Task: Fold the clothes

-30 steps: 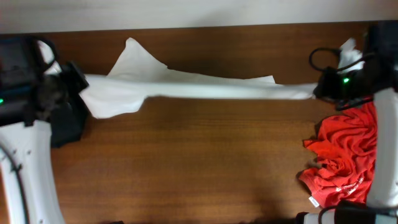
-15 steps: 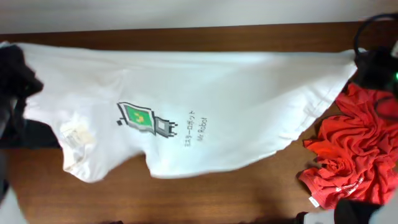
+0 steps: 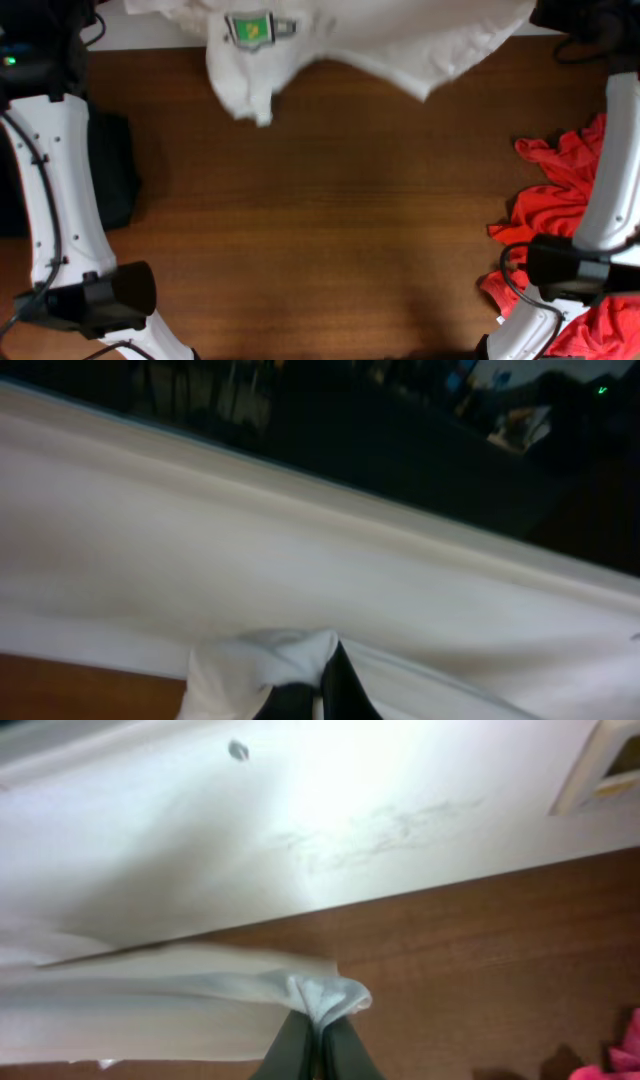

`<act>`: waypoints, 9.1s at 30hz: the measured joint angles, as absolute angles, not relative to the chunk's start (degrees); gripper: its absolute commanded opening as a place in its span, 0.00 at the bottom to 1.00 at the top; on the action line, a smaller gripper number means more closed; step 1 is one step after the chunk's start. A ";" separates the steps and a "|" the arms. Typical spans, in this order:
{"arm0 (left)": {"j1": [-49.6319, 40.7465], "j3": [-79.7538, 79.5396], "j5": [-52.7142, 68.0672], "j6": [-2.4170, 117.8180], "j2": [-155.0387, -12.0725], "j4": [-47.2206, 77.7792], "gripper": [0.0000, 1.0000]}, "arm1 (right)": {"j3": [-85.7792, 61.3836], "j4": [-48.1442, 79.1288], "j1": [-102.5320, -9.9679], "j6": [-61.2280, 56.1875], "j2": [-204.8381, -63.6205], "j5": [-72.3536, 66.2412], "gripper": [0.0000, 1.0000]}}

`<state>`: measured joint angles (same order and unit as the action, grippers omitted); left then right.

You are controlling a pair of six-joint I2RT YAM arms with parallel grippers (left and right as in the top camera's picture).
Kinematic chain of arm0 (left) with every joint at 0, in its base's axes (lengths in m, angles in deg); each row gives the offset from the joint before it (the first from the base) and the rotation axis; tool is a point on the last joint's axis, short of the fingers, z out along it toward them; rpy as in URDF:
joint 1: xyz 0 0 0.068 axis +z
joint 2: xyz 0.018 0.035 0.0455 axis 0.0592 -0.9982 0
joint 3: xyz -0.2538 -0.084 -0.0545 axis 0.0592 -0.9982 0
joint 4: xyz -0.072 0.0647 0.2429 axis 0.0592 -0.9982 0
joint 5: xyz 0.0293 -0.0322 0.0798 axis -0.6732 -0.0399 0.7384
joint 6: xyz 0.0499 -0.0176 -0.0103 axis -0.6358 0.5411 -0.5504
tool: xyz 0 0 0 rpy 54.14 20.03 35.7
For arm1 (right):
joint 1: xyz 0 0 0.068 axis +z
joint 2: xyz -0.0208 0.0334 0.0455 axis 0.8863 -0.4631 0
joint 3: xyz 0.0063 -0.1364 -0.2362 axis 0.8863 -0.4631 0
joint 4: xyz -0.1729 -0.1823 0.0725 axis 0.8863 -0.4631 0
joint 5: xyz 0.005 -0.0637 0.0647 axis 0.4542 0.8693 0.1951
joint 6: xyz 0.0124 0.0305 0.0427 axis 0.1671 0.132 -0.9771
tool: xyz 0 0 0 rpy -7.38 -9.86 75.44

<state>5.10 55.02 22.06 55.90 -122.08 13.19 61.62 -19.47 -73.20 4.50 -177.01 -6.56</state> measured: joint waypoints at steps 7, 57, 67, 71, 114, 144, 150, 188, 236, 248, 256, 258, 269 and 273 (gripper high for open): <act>5.67 59.08 22.85 54.54 -121.18 -29.60 0.00 | 56.42 -43.77 -74.31 6.73 -175.53 -1.67 0.04; 3.81 -12.98 21.05 58.28 -112.55 26.46 0.63 | -21.41 25.97 -77.46 -0.68 -164.34 -0.53 0.22; 3.70 -12.72 28.48 58.56 -114.10 10.53 0.67 | -21.56 17.34 -76.76 2.53 -166.81 -3.66 0.43; 3.70 -12.72 30.87 58.56 -117.64 10.74 0.68 | -21.61 19.11 -74.53 4.10 -169.19 -4.14 0.35; -10.68 -9.90 35.28 58.04 -107.17 -8.75 0.39 | -24.12 -12.67 -81.44 11.60 -163.29 -11.22 0.35; -10.68 -9.90 35.28 57.89 -107.17 -8.36 0.40 | -29.26 -4.08 -81.44 -0.01 -163.42 -3.88 0.04; -10.68 -9.90 35.28 57.89 -107.17 -8.34 0.40 | -20.62 -7.88 -81.72 1.68 -163.81 -5.21 0.04; -28.93 -10.01 40.02 51.66 -122.12 -5.93 0.00 | -25.56 -8.95 -80.74 3.05 -164.03 -5.38 0.27; -4.10 -17.64 35.65 62.50 -118.45 -5.23 0.41 | -30.18 -14.46 -80.74 5.87 -163.79 -3.88 0.25; -4.10 -20.81 37.25 62.69 -114.84 -2.92 0.52 | -25.43 -1.98 -80.74 6.88 -158.09 -4.36 0.53; -4.10 -20.81 37.25 62.69 -114.76 -2.74 0.57 | -26.74 -2.53 -80.74 6.92 -166.17 -4.62 0.31; -4.10 -20.81 37.25 62.69 -114.76 -2.72 0.57 | -26.74 -2.99 -80.74 6.92 -166.17 -4.60 0.26; -4.10 -20.81 39.11 62.67 -114.76 -6.37 0.57 | -28.99 -8.71 -80.81 3.32 -166.17 1.68 0.04; -4.10 -20.85 40.81 62.67 -114.71 -8.77 0.57 | -29.43 -10.05 -84.19 -0.29 -166.17 4.32 0.32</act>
